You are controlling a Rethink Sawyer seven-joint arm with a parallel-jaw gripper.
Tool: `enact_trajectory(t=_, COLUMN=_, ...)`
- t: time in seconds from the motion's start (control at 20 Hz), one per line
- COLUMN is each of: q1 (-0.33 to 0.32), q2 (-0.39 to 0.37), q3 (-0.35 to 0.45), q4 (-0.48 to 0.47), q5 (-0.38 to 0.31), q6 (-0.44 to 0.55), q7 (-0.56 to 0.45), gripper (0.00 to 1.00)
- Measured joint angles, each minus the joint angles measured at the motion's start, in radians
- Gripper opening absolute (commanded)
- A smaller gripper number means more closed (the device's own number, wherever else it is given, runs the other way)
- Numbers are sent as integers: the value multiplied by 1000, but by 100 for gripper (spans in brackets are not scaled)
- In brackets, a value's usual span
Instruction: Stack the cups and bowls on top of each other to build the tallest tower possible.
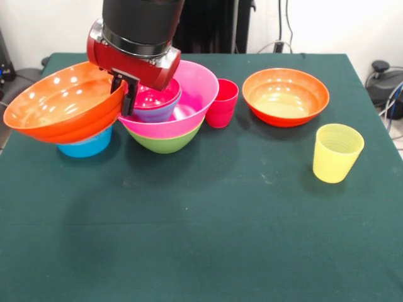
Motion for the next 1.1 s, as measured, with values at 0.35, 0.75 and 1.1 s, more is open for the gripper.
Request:
enact_trajectory(t=0.35, q1=23, q2=-15, q3=0, q4=11, q5=0, q6=8, q7=0, gripper=0)
enact_trajectory(t=0.75, q1=72, q2=-37, q3=-14, q4=42, q5=0, q6=8, q7=0, gripper=0)
enact_trajectory(t=1.1, q1=106, q2=-47, q3=-25, q4=69, q5=0, q6=8, q7=0, gripper=0)
